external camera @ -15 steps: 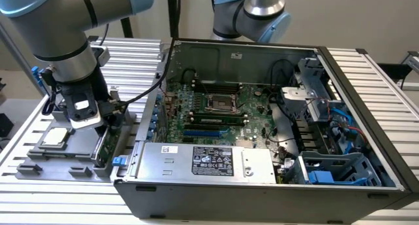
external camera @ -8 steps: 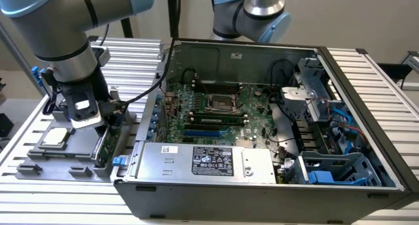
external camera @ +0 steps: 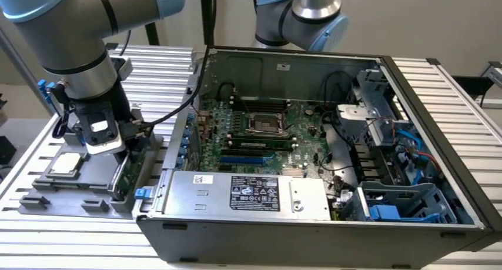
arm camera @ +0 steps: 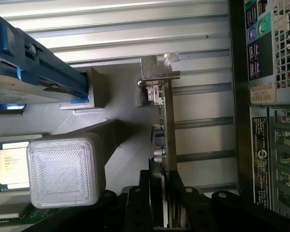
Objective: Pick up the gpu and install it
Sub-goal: 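Pick up the gpu and move the gpu toward the slot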
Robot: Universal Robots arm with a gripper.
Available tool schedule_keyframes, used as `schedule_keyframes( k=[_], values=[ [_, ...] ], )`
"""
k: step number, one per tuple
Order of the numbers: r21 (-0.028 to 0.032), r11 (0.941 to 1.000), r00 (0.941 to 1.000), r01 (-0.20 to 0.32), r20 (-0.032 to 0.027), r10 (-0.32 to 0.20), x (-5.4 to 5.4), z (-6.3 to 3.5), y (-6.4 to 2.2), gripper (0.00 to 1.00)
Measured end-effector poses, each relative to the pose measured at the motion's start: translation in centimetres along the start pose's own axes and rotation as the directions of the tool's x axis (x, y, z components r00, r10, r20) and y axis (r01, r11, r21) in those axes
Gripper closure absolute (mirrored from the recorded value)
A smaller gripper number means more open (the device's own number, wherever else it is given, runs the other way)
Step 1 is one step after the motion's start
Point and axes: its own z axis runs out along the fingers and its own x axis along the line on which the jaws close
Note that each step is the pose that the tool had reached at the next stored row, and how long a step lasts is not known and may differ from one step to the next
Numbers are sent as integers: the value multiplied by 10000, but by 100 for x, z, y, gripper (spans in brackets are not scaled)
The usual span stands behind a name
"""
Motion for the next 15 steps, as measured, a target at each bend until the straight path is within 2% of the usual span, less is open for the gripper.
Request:
schedule_keyframes(
  k=[15],
  values=[
    [-5, 10000, 10000, 25, -4, -25, -1, -23, 2, 73]
  ],
)
